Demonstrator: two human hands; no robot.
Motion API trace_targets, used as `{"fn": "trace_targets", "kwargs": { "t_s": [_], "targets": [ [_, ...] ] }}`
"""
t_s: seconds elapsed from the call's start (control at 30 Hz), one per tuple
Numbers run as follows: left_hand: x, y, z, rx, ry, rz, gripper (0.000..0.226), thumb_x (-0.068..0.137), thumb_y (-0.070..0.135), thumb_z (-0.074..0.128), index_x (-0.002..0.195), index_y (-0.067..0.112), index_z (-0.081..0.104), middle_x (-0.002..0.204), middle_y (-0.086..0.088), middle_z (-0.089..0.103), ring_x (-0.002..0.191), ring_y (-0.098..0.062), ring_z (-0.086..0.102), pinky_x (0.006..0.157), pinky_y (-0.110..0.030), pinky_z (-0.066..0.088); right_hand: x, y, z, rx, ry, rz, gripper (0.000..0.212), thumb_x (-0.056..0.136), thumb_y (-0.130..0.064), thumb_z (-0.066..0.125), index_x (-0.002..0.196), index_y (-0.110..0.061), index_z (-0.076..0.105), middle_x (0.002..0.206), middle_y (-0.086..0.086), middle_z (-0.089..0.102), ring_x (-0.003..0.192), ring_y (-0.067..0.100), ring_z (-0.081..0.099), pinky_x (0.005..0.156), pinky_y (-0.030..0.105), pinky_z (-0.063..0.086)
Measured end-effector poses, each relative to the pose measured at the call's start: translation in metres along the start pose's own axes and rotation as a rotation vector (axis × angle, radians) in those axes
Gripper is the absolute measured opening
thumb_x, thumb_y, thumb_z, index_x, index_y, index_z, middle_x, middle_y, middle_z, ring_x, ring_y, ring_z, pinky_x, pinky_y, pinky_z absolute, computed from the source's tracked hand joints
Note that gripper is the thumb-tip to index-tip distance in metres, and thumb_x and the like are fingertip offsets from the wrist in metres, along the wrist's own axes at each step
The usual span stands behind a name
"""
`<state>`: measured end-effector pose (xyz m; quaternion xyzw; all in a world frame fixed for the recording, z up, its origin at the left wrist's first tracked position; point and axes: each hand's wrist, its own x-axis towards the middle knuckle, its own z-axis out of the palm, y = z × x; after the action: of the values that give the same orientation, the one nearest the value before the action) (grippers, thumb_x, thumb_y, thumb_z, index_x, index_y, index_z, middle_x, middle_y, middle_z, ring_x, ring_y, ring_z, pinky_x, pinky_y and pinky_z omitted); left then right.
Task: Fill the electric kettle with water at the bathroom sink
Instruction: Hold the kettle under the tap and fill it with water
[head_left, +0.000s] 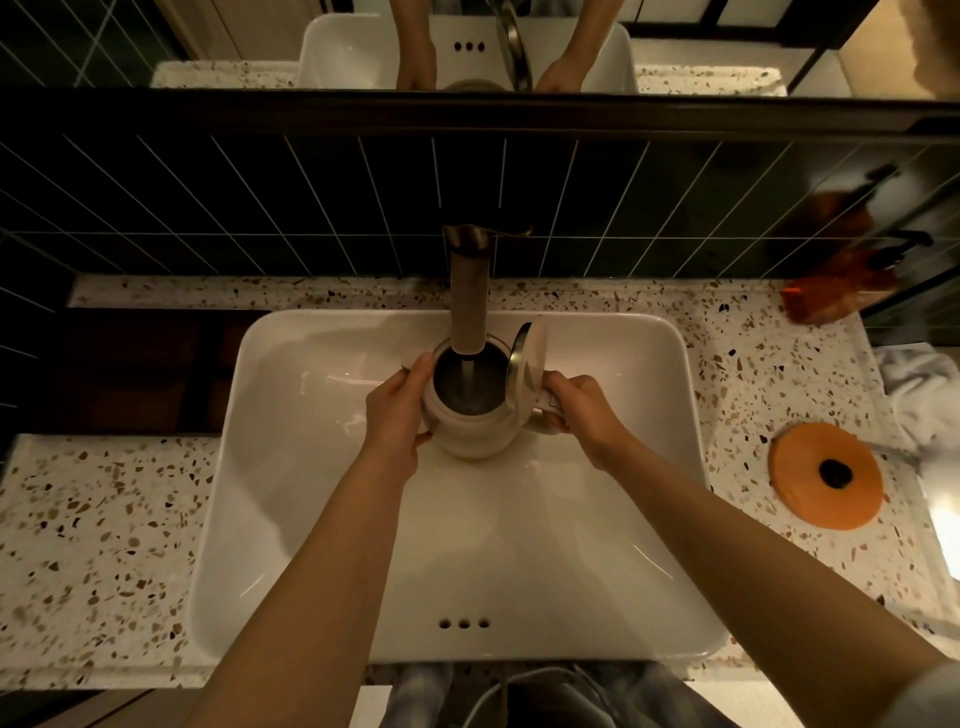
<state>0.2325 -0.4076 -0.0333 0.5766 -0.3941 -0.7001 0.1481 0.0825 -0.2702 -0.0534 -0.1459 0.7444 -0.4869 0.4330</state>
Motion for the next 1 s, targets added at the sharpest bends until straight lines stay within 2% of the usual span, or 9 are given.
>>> {"fn": "trace_targets", "kwargs": {
  "t_s": [0.07,0.33,0.53,0.7,0.87,1.0],
  "targets": [
    [0.0004,-0.0001,0.0,0.0,-0.001,0.0,0.017,0.087,0.044,0.064,0.091,0.028,0.069,0.112,0.003,0.068,0.113,-0.022,0.056,0.095,-0.054,0.046,0.0003,0.0004,0.0003,0.005,0.006,0.004,0.051,0.094,-0.024,0.048,0.081,0.024,0.057,0.067,0.02,0.047,0.062,0.027,0.044,0.056,0.028,0.038],
    [0.0018,-0.001,-0.0013,0.003,-0.011,-0.011,0.024,0.086,0.045,0.065,0.1,0.025,0.069,0.118,0.001,0.068,0.115,-0.022,0.056,0.095,-0.055,0.046,0.0025,0.0031,0.0011,0.029,0.02,0.016,0.049,0.092,-0.024,0.049,0.073,0.02,0.059,0.062,0.018,0.045,0.055,0.021,0.043,0.061,0.033,0.037],
    [0.0037,-0.0002,-0.003,0.006,-0.017,-0.028,0.024,0.085,0.046,0.066,0.1,0.027,0.069,0.12,0.001,0.067,0.118,-0.023,0.055,0.096,-0.058,0.045,0.0043,0.0051,-0.0002,0.029,0.0,0.008,0.052,0.092,-0.027,0.048,0.074,0.02,0.058,0.064,0.02,0.046,0.061,0.027,0.044,0.064,0.033,0.038],
    [0.0042,0.0006,-0.0028,0.002,-0.024,-0.03,0.028,0.086,0.045,0.065,0.105,0.025,0.069,0.123,0.0,0.066,0.118,-0.022,0.054,0.093,-0.053,0.045,0.0057,0.0028,0.0005,0.019,0.003,0.028,0.045,0.078,-0.041,0.051,0.068,0.001,0.061,0.057,0.015,0.045,0.053,0.021,0.044,0.064,0.035,0.038],
    [0.0061,0.0016,-0.0035,0.004,-0.03,-0.038,0.025,0.086,0.045,0.065,0.101,0.026,0.069,0.123,0.0,0.066,0.119,-0.022,0.053,0.091,-0.052,0.045,0.0066,0.0017,-0.0008,0.02,-0.01,0.042,0.043,0.09,-0.03,0.051,0.054,-0.008,0.054,0.047,0.006,0.046,0.048,0.015,0.046,0.065,0.034,0.042],
    [0.0067,0.0028,-0.003,-0.005,-0.027,-0.046,0.024,0.086,0.045,0.066,0.101,0.027,0.068,0.122,0.002,0.065,0.117,-0.018,0.052,0.089,-0.051,0.044,0.008,-0.0017,-0.0014,0.002,-0.025,0.063,0.042,0.091,-0.032,0.051,0.058,-0.006,0.054,0.052,0.01,0.048,0.048,0.015,0.047,0.063,0.034,0.045]
  ]
}}
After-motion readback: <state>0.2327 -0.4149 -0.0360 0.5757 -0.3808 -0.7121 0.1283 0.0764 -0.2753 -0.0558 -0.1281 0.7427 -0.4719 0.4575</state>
